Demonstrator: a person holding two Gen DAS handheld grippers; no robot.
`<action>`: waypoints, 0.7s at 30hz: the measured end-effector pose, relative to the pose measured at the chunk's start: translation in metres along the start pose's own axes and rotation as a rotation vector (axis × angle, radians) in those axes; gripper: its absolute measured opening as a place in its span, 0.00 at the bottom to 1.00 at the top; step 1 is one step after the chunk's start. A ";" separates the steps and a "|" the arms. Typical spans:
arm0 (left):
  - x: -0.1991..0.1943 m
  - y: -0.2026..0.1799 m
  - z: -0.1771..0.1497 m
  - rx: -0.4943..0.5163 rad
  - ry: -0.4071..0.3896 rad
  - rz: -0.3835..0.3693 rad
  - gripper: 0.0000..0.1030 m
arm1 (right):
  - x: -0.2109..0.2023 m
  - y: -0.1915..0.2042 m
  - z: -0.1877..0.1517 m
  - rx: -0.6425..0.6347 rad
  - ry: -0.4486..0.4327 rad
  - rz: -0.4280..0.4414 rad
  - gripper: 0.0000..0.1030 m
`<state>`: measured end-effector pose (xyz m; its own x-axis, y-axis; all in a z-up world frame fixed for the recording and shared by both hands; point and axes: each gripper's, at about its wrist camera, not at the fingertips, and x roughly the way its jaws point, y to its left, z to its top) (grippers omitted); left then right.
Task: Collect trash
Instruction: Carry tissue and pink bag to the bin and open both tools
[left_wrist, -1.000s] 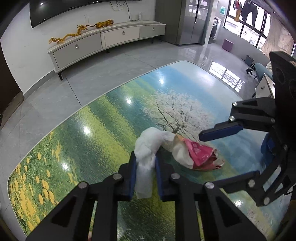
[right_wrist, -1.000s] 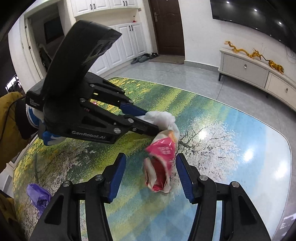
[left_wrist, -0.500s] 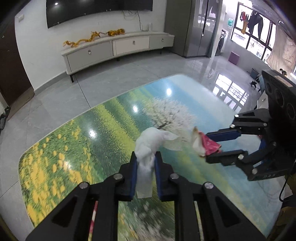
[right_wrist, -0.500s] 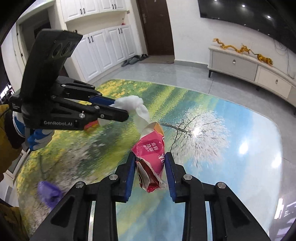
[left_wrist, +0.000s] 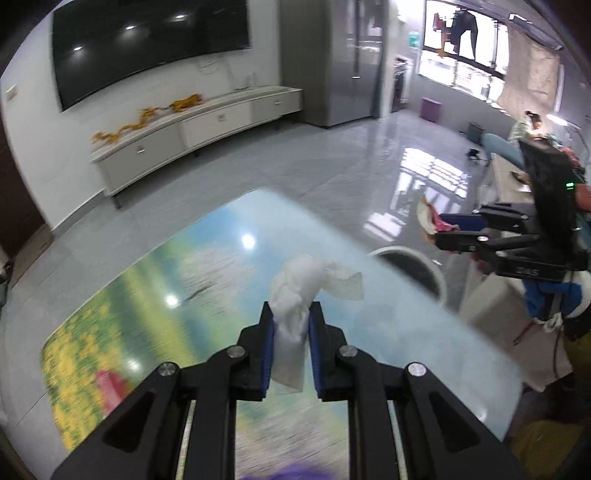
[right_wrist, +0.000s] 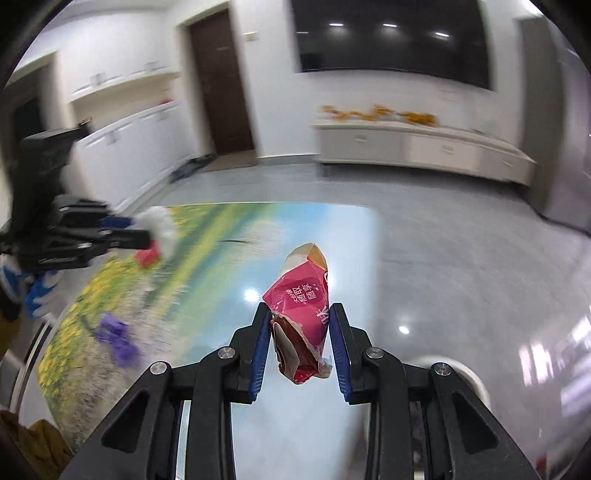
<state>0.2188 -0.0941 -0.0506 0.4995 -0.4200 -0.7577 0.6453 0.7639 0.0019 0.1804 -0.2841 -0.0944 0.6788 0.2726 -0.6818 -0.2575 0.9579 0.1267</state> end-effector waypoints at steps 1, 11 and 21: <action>0.006 -0.014 0.008 0.007 0.001 -0.019 0.16 | -0.005 -0.016 -0.005 0.032 0.006 -0.029 0.30; 0.128 -0.131 0.068 0.007 0.107 -0.154 0.18 | -0.003 -0.135 -0.053 0.261 0.068 -0.195 0.32; 0.191 -0.159 0.081 -0.077 0.137 -0.214 0.52 | 0.029 -0.183 -0.070 0.361 0.083 -0.239 0.46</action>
<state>0.2584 -0.3353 -0.1422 0.2704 -0.5096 -0.8168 0.6792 0.7023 -0.2133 0.1990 -0.4573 -0.1881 0.6287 0.0458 -0.7763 0.1671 0.9670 0.1923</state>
